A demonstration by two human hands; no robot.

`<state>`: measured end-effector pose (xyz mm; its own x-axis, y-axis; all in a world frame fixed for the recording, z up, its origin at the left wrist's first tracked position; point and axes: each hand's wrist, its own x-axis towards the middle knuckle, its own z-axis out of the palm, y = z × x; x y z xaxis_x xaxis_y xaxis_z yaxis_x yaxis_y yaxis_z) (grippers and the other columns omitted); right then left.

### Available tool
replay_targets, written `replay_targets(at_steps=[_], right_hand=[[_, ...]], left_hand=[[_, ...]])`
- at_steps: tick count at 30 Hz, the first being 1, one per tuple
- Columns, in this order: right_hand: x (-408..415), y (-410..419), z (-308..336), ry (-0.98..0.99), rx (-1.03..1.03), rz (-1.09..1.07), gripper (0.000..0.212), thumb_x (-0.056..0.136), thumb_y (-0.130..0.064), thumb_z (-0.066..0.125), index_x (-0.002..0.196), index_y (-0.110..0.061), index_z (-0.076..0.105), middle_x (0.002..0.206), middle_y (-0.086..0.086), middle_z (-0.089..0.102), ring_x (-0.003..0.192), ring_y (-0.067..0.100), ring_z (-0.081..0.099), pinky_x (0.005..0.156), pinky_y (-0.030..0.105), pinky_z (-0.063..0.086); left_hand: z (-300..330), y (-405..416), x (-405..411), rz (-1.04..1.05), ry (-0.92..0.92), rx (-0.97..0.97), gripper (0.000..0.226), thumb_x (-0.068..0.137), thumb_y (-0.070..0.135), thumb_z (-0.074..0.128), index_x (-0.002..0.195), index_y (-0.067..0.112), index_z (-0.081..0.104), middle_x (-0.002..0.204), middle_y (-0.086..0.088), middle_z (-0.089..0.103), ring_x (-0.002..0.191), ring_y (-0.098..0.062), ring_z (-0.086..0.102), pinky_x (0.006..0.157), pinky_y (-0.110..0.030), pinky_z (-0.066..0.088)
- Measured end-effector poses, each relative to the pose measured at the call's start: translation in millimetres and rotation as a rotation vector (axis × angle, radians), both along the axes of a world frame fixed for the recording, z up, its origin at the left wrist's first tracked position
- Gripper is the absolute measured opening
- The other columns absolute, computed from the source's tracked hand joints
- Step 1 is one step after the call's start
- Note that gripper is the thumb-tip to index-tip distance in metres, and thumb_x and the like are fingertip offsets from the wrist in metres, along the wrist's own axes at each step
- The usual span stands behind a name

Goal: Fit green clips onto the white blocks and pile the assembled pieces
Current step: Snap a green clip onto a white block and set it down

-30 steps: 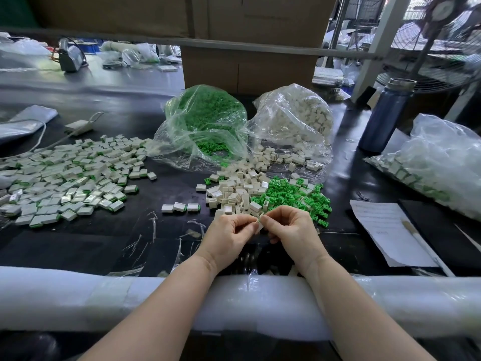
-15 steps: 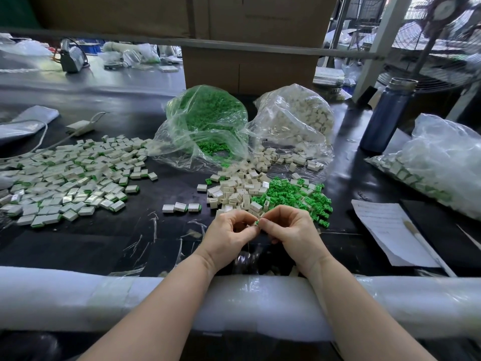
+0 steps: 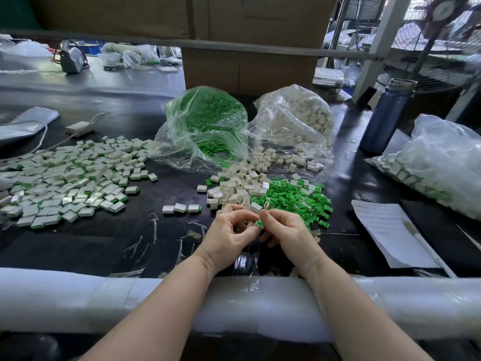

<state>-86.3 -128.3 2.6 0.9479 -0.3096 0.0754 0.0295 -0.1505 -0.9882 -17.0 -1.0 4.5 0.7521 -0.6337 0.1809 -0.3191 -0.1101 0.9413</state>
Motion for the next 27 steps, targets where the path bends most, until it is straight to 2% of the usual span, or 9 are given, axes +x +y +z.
replay_targets(at_steps=[2,6,9,12,16,23,27], right_hand=[[0.1,-0.2,0.4,0.009,-0.019,0.031,0.032,0.078,-0.043,0.053,0.072,-0.015,0.067,0.057,-0.005,0.06,0.055,0.007,0.057,0.051,0.016,0.044],[0.2,-1.4,0.8,-0.001,0.003,0.076,0.027,0.075,-0.039,0.058,0.071,-0.014,0.067,0.055,-0.005,0.06,0.052,0.004,0.055,0.051,0.015,0.044],[0.5,-1.8,0.5,-0.004,0.02,0.089,0.018,0.081,-0.028,0.061,0.071,-0.014,0.064,0.052,-0.008,0.059,0.05,0.001,0.053,0.05,0.013,0.043],[1.1,-2.4,-1.0,0.011,0.022,0.094,0.017,0.089,-0.017,0.057,0.073,-0.013,0.062,0.055,-0.008,0.06,0.051,0.0,0.054,0.051,0.013,0.043],[0.0,-2.7,-1.3,0.023,0.007,0.098,0.016,0.091,-0.018,0.055,0.076,-0.013,0.061,0.061,-0.002,0.06,0.053,0.002,0.056,0.052,0.014,0.044],[-0.3,-1.8,-0.5,-0.004,-0.032,0.094,0.015,0.09,-0.015,0.057,0.08,-0.018,0.067,0.061,-0.005,0.06,0.055,0.002,0.052,0.052,0.013,0.042],[-0.6,-1.8,-0.5,0.002,-0.063,0.085,0.016,0.091,-0.02,0.054,0.083,-0.015,0.067,0.059,-0.005,0.059,0.055,0.002,0.054,0.053,0.014,0.043]], left_hand=[[0.4,0.3,-0.7,-0.025,0.0,-0.005,0.019,0.081,0.007,0.067,0.079,0.026,0.065,0.105,-0.002,0.05,0.088,-0.003,0.053,0.077,-0.007,0.042],[0.4,-0.1,-2.4,-0.065,-0.007,0.014,0.014,0.083,0.008,0.066,0.083,0.022,0.065,0.102,0.002,0.048,0.074,-0.002,0.05,0.073,-0.008,0.043],[0.2,-0.2,-2.4,-0.068,-0.036,0.042,0.011,0.083,0.007,0.066,0.085,0.019,0.066,0.103,0.001,0.048,0.083,-0.006,0.051,0.076,-0.006,0.042],[0.7,-0.2,-3.0,-0.073,-0.024,0.038,0.009,0.083,0.006,0.065,0.087,0.014,0.066,0.102,0.002,0.047,0.083,-0.004,0.05,0.075,-0.004,0.041],[0.3,-0.8,-3.0,-0.074,-0.009,0.027,0.009,0.083,0.006,0.065,0.088,0.013,0.066,0.101,0.002,0.047,0.083,-0.003,0.05,0.075,-0.004,0.041],[-0.8,-0.9,-2.0,-0.064,0.006,0.015,0.012,0.081,0.007,0.067,0.086,0.018,0.068,0.102,0.0,0.048,0.089,-0.007,0.052,0.076,-0.005,0.042],[-1.8,-0.5,-0.9,-0.013,-0.003,-0.036,0.02,0.081,0.004,0.067,0.079,0.024,0.068,0.099,0.002,0.05,0.083,0.003,0.053,0.074,-0.006,0.043]])
